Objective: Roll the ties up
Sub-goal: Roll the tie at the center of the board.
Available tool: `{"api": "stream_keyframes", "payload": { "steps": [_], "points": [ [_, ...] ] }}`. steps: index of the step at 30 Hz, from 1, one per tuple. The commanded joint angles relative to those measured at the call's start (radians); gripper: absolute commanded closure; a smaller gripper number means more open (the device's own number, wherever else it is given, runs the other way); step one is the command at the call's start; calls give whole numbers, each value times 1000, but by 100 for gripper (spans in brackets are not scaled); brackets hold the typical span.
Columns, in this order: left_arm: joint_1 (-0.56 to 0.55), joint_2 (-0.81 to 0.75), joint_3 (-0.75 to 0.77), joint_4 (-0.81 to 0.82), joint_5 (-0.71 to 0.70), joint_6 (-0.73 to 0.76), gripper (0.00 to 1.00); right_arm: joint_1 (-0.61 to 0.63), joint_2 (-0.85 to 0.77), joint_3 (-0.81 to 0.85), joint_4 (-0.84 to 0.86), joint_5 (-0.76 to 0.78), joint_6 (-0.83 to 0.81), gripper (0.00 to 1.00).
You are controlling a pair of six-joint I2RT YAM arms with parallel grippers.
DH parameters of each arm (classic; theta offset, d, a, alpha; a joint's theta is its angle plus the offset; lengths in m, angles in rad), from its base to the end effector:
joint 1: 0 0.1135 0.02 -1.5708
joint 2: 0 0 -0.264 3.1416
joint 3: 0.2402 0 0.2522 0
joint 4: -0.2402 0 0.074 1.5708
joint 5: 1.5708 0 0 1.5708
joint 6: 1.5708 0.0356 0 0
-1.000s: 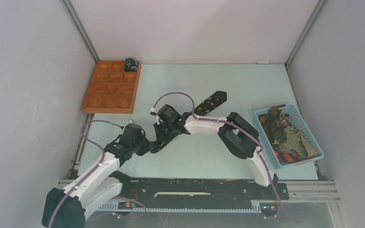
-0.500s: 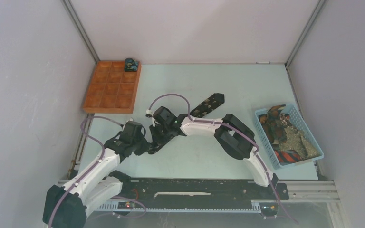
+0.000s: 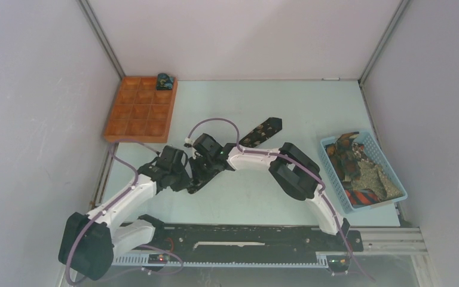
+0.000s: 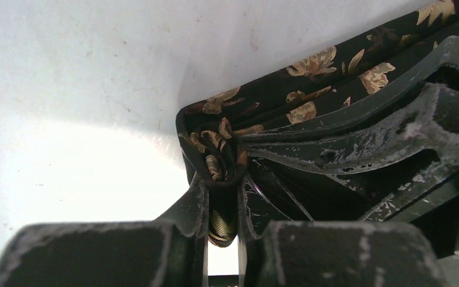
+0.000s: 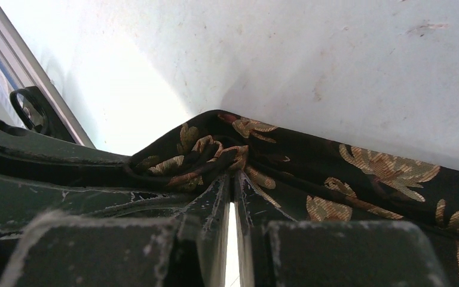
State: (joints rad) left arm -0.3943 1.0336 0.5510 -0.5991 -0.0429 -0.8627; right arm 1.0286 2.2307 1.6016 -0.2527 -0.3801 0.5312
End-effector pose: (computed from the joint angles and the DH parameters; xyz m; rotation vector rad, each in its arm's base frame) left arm 0.1679 -0.0682 0.1831 -0.6406 2.6229 -0.3493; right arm 0.2381 0.4208 0.1438 -0.8500 2.5856 1.0565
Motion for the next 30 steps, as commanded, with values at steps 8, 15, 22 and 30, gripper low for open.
{"api": "stream_keyframes", "payload": {
  "steps": [8, 15, 22, 30],
  "points": [
    [-2, 101, 32, 118, -15, 22, 100, -12, -51, -13, 1, -50, 2, 89],
    [-9, 137, 39, 124, -18, 24, 100, -47, -114, -60, -19, -14, -6, 89],
    [-15, 168, 37, 148, -13, 23, 94, -84, -173, -125, 3, -7, -5, 89],
    [-30, 165, 50, 148, -12, 24, 57, -99, -180, -144, 9, -3, -7, 89]
  ]
}}
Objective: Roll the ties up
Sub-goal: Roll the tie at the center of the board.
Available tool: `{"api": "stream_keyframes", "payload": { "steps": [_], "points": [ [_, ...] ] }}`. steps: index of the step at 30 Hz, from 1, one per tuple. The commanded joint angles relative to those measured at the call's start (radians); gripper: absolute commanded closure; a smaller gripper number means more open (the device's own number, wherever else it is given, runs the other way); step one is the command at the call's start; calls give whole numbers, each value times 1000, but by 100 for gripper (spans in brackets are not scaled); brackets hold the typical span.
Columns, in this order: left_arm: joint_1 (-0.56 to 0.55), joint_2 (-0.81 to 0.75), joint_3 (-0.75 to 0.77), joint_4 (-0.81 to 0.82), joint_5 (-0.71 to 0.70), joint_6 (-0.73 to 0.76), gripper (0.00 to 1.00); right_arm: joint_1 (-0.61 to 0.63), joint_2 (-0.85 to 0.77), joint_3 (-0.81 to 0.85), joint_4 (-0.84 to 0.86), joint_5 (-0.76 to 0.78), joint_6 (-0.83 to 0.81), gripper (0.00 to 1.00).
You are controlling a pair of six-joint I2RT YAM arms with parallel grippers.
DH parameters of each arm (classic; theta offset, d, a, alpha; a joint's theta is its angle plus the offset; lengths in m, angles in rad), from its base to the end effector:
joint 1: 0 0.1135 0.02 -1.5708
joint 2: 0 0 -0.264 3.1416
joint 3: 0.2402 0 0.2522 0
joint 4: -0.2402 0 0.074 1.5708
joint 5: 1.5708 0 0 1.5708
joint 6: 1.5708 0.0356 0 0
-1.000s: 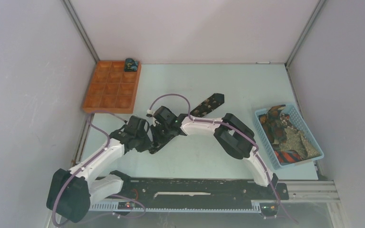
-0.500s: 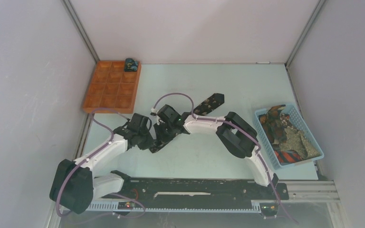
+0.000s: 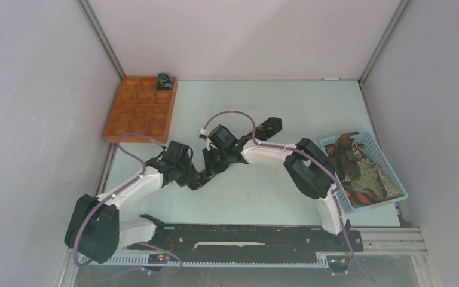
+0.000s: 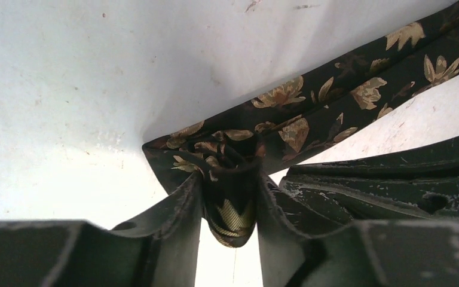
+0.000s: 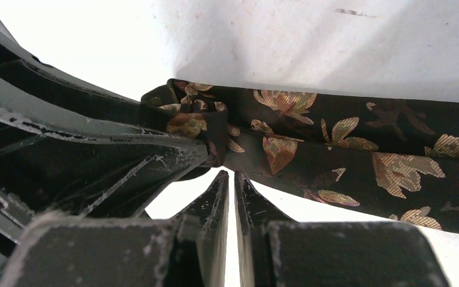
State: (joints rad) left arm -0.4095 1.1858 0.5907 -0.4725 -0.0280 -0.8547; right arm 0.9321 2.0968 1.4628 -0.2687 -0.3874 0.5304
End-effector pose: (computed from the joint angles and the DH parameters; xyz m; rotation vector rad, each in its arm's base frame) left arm 0.1932 -0.0828 0.1745 -0.6042 2.6257 -0.3788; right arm 0.2585 0.3707 0.1611 -0.7220 2.6207 1.0245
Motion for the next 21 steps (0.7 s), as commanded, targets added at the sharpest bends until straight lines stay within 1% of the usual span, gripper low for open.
{"api": "stream_keyframes", "payload": {
  "steps": [1, 2, 5, 10, 14, 15, 17, 21],
  "points": [
    [-17, 8, 12, 21, -27, 14, 54, -4, -45, -5, 25, 4, -6, 89],
    [-19, 4, 13, 18, -28, 14, 49, -4, -44, -5, 25, 4, -6, 89],
    [-23, -8, 21, 7, -32, 14, 46, -5, -47, -5, 26, 5, -7, 89],
    [-33, -22, 30, -1, -35, 6, 43, -9, -57, -5, 26, 11, -7, 89],
    [-41, -31, 34, -3, -38, -1, 45, -15, -67, -7, 24, 15, -6, 89],
    [-42, -33, 35, -6, -38, -1, 48, -15, -67, -7, 25, 15, -6, 89],
    [-43, -37, 37, -11, -43, 2, 56, -15, -64, -7, 31, 15, -4, 89],
    [-45, -32, 48, -37, -65, 17, 77, -17, -44, -3, 52, 5, 6, 89]
  ]
}}
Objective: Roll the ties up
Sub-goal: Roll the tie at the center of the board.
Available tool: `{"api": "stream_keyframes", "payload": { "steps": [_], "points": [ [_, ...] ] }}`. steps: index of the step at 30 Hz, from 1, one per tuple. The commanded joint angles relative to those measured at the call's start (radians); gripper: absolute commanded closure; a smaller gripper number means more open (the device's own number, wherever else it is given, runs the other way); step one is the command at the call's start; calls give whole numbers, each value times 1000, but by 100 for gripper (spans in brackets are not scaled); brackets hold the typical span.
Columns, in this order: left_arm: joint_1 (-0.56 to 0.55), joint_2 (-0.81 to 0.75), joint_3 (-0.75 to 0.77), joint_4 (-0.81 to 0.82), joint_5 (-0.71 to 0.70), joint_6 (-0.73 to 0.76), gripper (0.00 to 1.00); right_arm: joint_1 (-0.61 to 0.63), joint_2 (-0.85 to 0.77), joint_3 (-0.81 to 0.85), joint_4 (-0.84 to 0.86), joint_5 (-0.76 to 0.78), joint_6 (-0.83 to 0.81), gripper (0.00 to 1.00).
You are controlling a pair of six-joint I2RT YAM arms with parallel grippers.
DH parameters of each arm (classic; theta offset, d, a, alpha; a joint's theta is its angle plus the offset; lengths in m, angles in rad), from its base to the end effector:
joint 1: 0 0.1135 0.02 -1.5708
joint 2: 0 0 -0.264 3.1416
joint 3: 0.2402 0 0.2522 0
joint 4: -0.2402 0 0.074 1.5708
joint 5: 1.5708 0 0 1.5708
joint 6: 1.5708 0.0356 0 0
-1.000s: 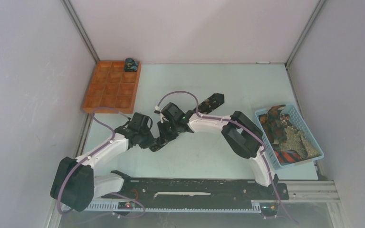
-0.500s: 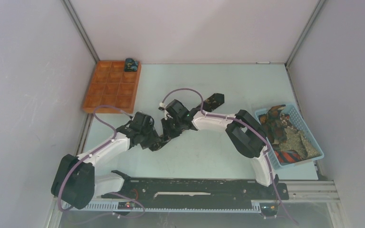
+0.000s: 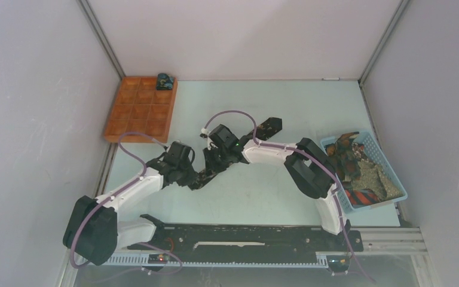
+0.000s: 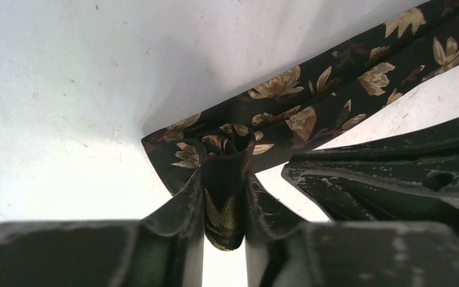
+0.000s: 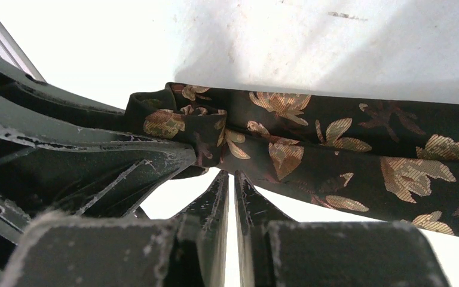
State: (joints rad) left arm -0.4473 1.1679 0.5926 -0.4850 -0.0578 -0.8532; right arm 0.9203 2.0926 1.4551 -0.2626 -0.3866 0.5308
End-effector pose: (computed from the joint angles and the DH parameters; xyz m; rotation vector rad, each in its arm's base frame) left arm 0.1886 -0.0882 0.1778 -0.5596 2.6191 -0.3614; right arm 0.2622 0.3667 0.1610 -0.7048 2.6191 1.0220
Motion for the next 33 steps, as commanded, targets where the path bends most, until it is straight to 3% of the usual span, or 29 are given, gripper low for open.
{"api": "stream_keyframes", "payload": {
  "steps": [1, 3, 8, 21, 33],
  "points": [
    [-7, -12, 50, -36, -42, 19, 82, -5, -34, 7, 52, -2, 10, 89],
    [-7, -11, 57, -60, -58, 27, 90, -2, -23, 16, 67, -9, 18, 89],
    [-7, -30, 77, -140, -91, 45, 97, 33, 28, 73, 71, -34, 32, 89],
    [-8, -92, 80, -282, -207, 57, 100, 97, 162, 184, 130, -138, 88, 89],
    [-41, 12, 150, -352, -305, 85, 100, 41, 60, 67, 138, -115, 70, 90]
  ]
}}
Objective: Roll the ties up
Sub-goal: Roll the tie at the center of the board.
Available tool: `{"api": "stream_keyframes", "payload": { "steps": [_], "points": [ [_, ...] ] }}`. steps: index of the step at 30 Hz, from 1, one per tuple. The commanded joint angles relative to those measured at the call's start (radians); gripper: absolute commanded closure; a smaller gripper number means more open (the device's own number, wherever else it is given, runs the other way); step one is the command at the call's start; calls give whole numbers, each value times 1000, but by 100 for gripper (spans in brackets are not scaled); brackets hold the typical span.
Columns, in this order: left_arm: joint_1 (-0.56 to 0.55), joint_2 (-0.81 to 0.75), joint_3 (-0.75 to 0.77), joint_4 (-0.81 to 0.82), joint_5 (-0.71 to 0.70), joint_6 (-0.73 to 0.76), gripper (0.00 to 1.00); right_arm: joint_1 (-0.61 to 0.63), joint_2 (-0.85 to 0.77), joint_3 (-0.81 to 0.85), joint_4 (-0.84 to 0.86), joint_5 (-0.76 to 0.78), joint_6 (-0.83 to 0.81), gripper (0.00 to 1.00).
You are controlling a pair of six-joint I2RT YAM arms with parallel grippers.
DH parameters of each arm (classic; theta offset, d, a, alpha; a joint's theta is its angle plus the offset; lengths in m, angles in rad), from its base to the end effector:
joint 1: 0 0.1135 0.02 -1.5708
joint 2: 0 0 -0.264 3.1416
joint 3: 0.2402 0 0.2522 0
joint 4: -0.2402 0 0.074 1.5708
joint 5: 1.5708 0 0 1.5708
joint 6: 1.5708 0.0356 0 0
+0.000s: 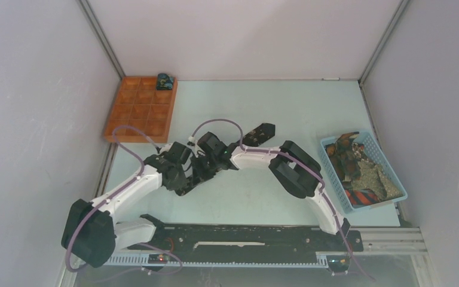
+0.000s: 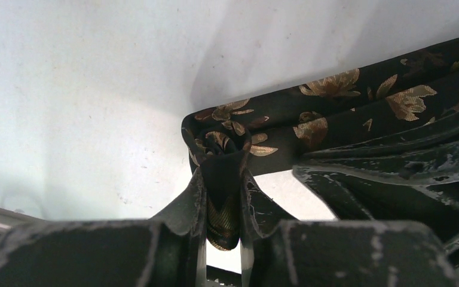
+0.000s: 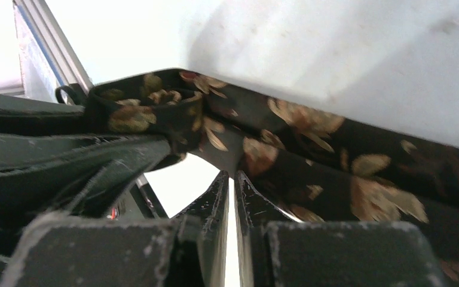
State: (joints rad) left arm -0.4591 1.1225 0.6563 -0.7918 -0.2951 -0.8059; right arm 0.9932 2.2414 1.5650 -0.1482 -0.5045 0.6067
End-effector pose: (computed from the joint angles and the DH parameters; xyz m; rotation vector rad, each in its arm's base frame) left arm 0.1701 -0.0725 0.1921 -0.5314 2.6648 0.0724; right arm 0.2499 0.4149 0.1366 -0.7854 2.5958 1.2422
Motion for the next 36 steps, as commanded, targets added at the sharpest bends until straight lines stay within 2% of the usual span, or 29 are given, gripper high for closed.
{"api": "stream_keyframes", "payload": {
  "steps": [1, 8, 16, 20, 27, 36],
  "points": [
    [-41, 90, 107, -73, -84, 41, 100, -43, -105, -60, 18, 3, -5, 90],
    [-139, 304, 225, -200, -172, 30, 100, -153, -256, -215, 28, 37, -7, 90],
    [-211, 505, 329, -285, -226, -10, 96, -195, -356, -308, 27, 59, -22, 90],
    [-235, 558, 362, -292, -215, -16, 85, -211, -374, -321, 21, 64, -24, 90],
    [-250, 573, 401, -294, -195, -19, 57, -225, -400, -330, 5, 97, -36, 90],
    [-248, 498, 430, -295, -188, -21, 42, -244, -438, -343, -11, 124, -49, 90]
  ]
}}
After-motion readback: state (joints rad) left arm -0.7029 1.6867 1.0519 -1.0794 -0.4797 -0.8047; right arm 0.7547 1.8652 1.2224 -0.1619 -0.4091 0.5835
